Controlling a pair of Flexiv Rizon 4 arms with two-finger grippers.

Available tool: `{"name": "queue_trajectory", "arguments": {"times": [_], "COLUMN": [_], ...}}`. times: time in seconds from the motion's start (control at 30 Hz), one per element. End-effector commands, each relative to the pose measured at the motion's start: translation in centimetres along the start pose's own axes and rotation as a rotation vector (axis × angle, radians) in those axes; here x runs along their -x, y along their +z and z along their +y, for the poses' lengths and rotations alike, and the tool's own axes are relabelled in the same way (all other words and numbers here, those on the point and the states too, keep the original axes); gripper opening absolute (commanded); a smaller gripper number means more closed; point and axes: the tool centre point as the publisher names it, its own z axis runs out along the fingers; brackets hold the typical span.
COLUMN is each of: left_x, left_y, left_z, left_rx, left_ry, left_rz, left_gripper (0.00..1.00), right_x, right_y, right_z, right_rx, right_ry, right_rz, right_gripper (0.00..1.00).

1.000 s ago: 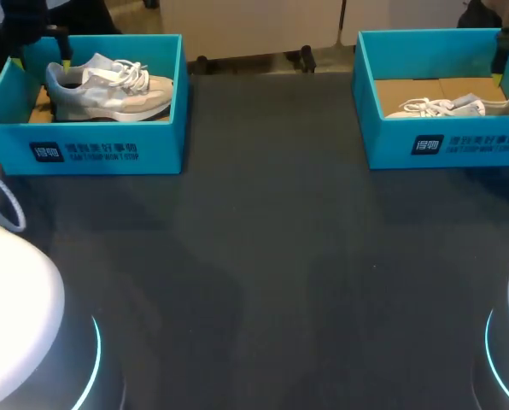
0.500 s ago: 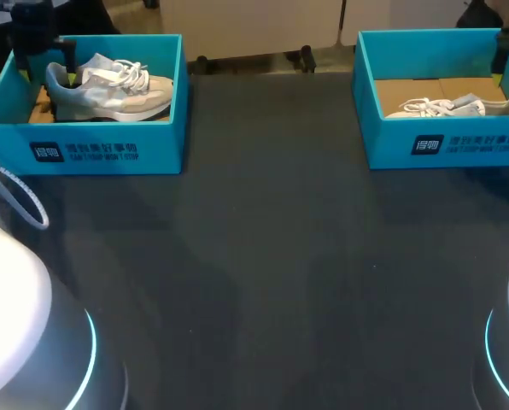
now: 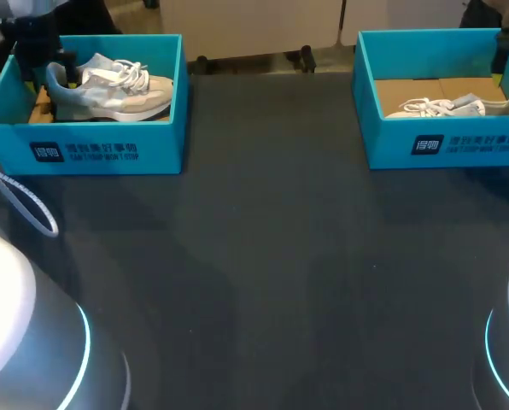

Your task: Take the shoe out of the shoebox, open the shoe tongue, remove and reinsert the insole, then place the shoe into the shoebox

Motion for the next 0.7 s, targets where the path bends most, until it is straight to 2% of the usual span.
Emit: {"name": "queue_trajectory", "arguments": {"times": [0.03, 0.07, 0.17, 0.27, 0.33, 0.37, 0.7], "left_x": [-0.2, -0.3, -0.4, -0.4, -0.4, -0.5, -1.6], "left_y": [0.8, 0.9, 1.1, 1.4, 1.5, 1.5, 1.3], "left_z": [1.3, 1.4, 1.5, 1.6, 1.6, 1.6, 1.3], "left_rx": [-0.020, -0.020, -0.022, -0.024, -0.028, -0.029, -0.031], "left_ry": [-0.004, -0.006, -0.011, -0.014, -0.013, -0.013, -0.009], "left_rz": [0.000, 0.000, 0.000, 0.003, 0.005, 0.006, 0.018], "left_gripper": [0.81, 0.79, 0.49, 0.33, 0.17, 0.00, 0.00], "right_x": [0.0, 0.0, 0.0, 0.0, 0.0, 0.0, 0.0], "right_y": [0.0, 0.0, 0.0, 0.0, 0.0, 0.0, 0.0], "right_z": [0.0, 0.0, 0.0, 0.0, 0.0, 0.0, 0.0], "right_rx": [0.000, 0.000, 0.000, 0.000, 0.000, 0.000, 0.000], "right_ry": [0.000, 0.000, 0.000, 0.000, 0.000, 0.000, 0.000], "right_rz": [0.000, 0.000, 0.000, 0.000, 0.000, 0.000, 0.000], "right_gripper": [1.00, 1.00, 1.00, 1.00, 1.00, 1.00, 1.00]}}
